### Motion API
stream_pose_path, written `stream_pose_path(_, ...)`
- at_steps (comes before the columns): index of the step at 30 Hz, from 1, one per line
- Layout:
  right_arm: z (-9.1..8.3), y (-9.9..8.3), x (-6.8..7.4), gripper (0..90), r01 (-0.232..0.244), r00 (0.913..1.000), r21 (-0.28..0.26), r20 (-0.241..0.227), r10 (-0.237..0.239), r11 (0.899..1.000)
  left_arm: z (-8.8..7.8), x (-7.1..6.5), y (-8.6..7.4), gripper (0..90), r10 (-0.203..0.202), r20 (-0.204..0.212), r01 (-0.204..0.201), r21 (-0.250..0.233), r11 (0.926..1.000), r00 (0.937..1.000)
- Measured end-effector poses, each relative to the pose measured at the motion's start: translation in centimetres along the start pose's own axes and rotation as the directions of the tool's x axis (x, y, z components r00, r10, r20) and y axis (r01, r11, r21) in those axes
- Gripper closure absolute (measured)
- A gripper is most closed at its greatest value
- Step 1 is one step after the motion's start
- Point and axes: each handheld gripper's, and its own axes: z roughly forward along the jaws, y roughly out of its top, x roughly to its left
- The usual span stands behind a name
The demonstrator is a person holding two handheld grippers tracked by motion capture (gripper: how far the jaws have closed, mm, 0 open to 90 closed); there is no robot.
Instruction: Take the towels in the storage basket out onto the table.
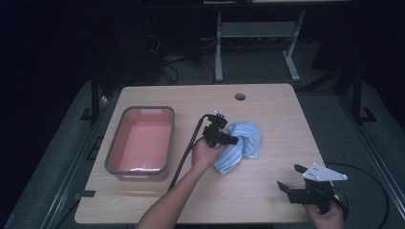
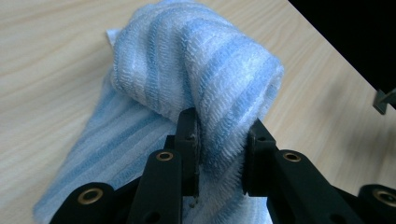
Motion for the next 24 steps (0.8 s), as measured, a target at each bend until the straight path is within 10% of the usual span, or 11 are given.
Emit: stream_pose_path(24,0.3,0.1,0.2,14.1,0.001,1.0,0.013,-0.008,-0.001,1.0,-1.5,-0.5,-0.7,53.1,0.023,0.011,-0.023,-0.013,0.9996,0.9997)
